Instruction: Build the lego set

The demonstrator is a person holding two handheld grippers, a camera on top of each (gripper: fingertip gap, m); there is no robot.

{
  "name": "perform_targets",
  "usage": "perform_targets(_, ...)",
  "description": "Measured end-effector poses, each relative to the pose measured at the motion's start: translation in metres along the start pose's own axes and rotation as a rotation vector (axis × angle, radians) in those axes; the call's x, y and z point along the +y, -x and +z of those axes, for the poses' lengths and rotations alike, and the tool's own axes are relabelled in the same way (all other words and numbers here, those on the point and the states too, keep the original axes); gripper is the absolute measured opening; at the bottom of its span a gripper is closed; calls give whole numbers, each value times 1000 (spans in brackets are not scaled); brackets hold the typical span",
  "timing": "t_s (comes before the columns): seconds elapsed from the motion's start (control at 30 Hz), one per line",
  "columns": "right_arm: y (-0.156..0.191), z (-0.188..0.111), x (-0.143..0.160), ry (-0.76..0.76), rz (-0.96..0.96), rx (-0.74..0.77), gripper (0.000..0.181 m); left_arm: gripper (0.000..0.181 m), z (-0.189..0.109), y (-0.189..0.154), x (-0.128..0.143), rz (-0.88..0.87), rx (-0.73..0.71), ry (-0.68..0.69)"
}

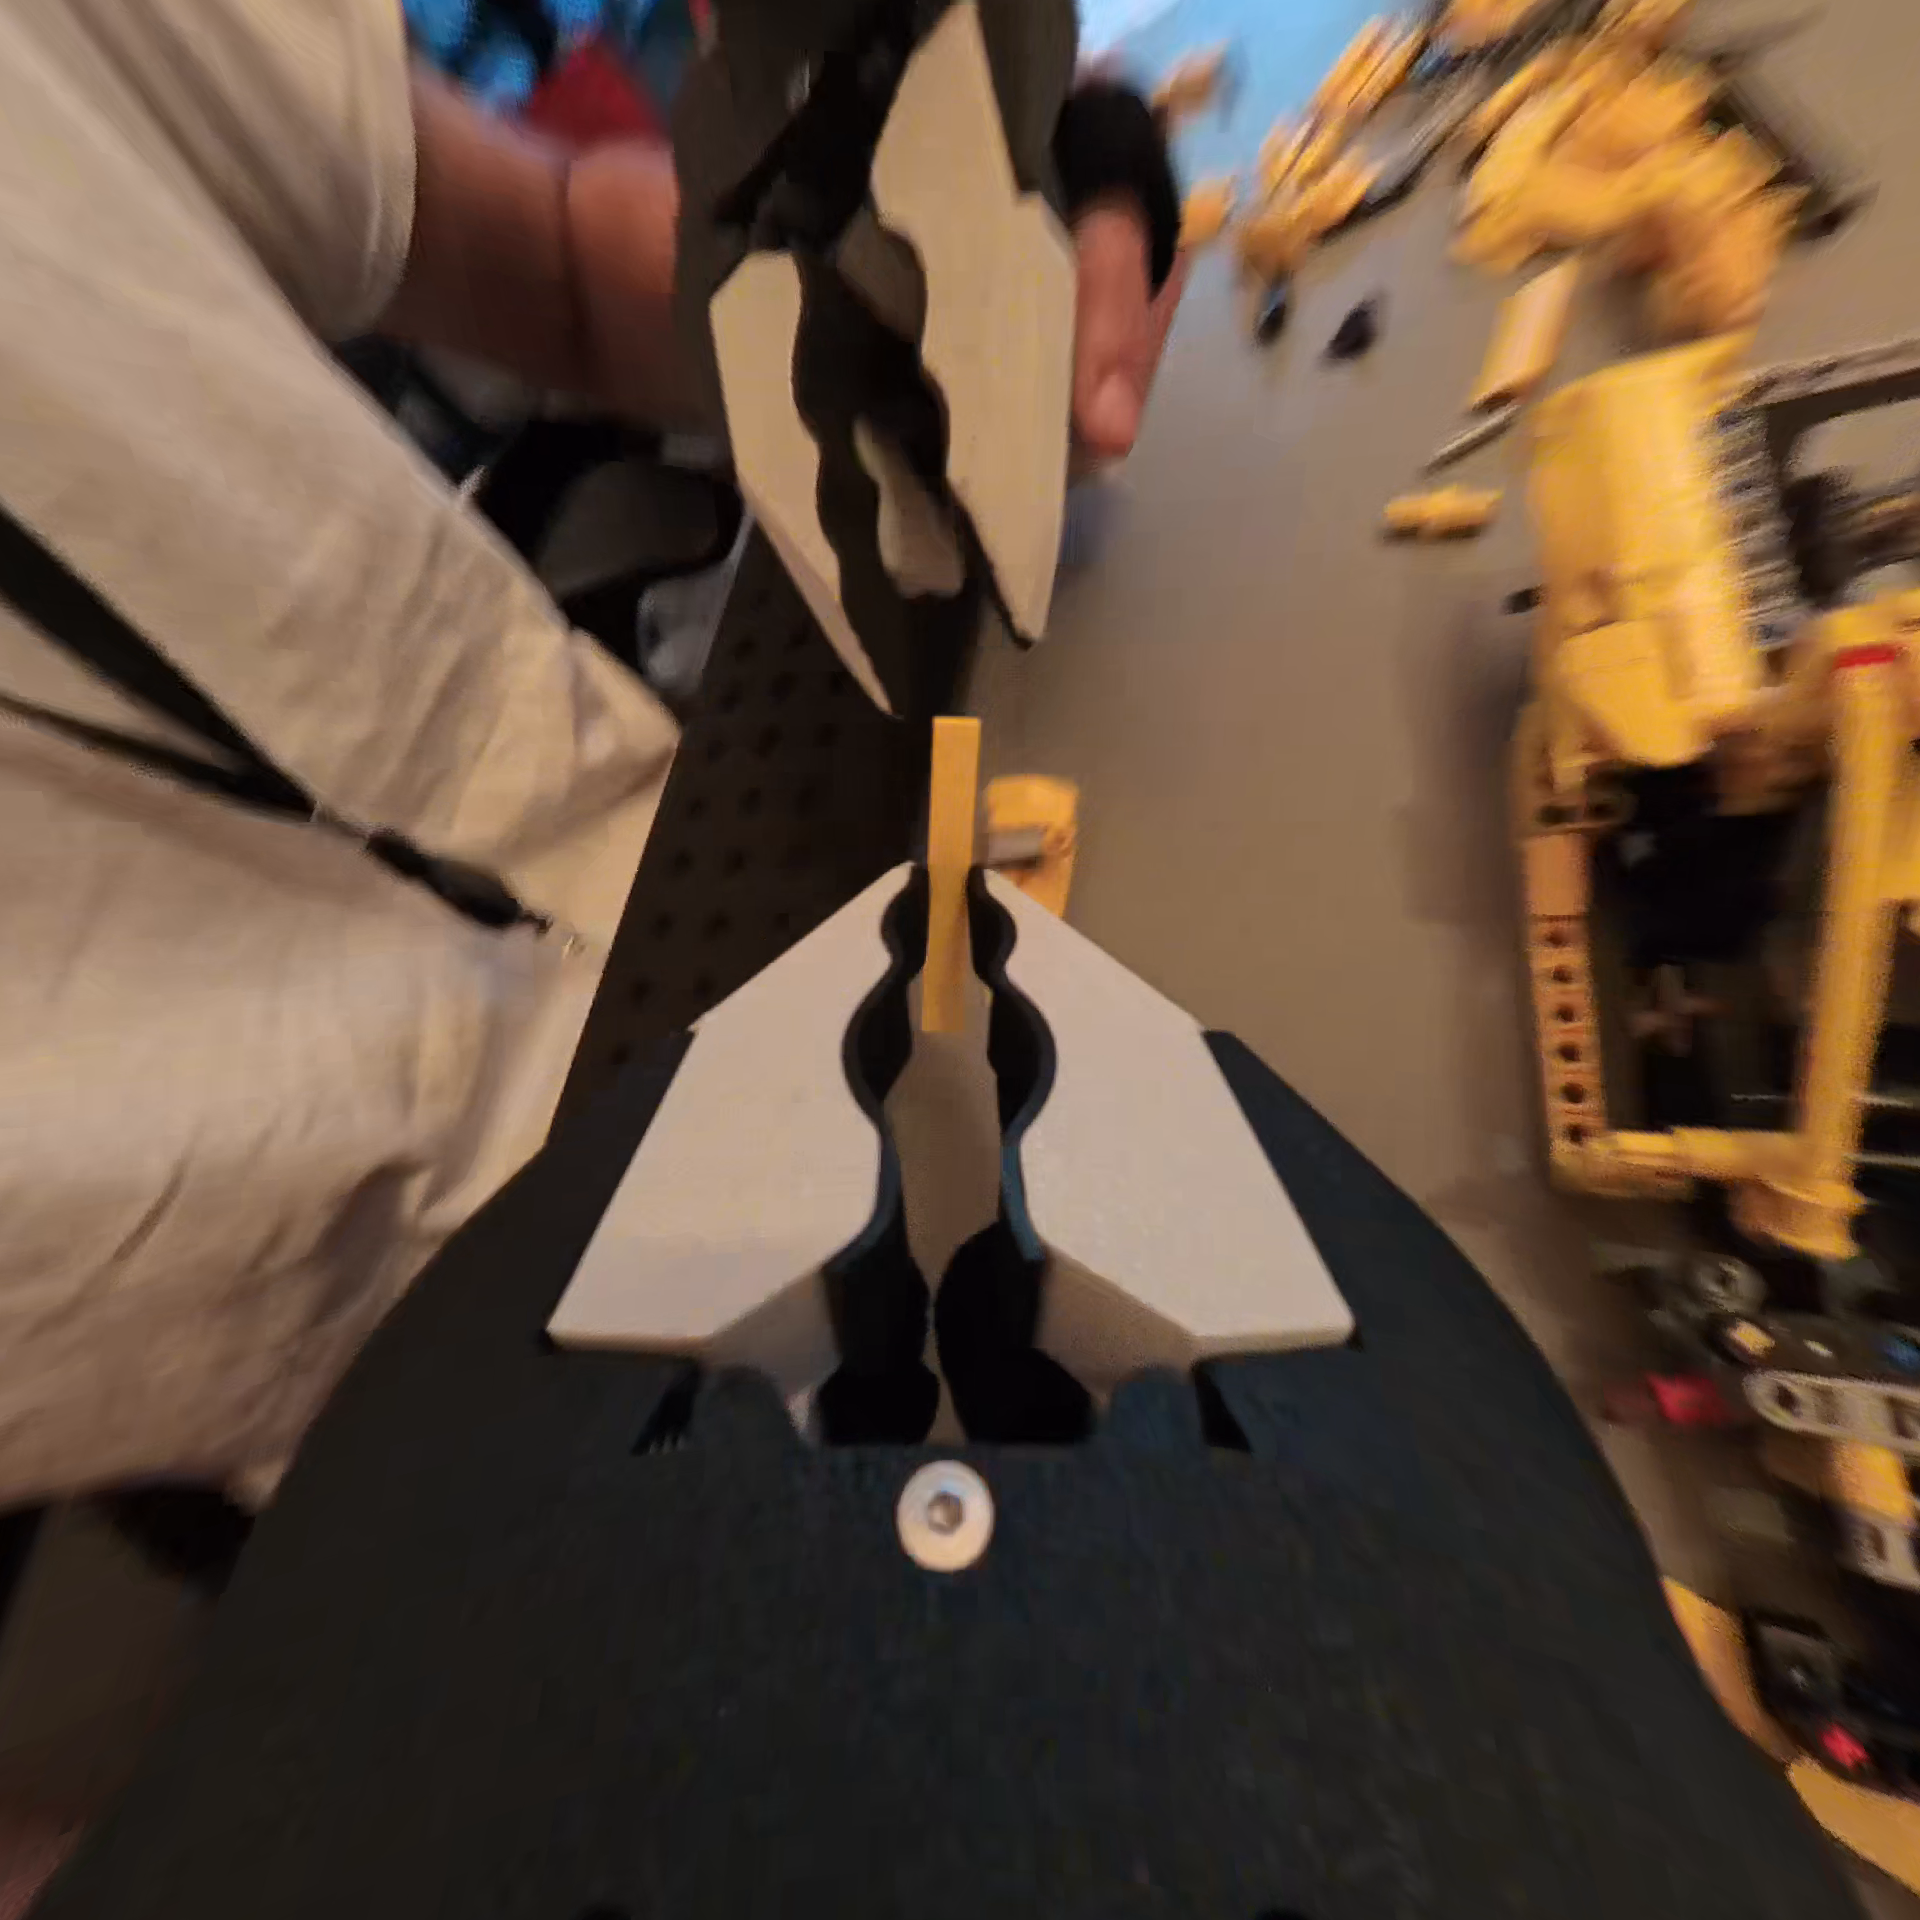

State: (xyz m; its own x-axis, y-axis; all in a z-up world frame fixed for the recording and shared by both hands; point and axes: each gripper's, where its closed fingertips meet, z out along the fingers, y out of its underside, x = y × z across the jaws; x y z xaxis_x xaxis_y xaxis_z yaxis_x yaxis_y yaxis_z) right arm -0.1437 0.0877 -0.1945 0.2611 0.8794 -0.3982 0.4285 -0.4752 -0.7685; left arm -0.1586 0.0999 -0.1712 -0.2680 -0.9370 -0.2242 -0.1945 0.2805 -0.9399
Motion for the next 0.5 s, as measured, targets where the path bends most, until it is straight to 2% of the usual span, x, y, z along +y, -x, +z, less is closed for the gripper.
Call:
perform_targets(0.13, -33, -24, -28, -339, 26, 243, 6, 26, -9, 16, 4, -246, 70, -17)
perform_targets(0.2, -33, -36, -36, -486, 37, 277, 6, 26, -12, 20, 5, -329, 102, -29)
perform_targets(0.43, -34, -37, -28, -471, -22, 349, 6, 29, -11, 20, 29, -379, 153, 63)
perform_targets(0.5, -38, -41, -28, -450, -82, 424, 6, 32, -10, 14, 37, -385, 185, 106)
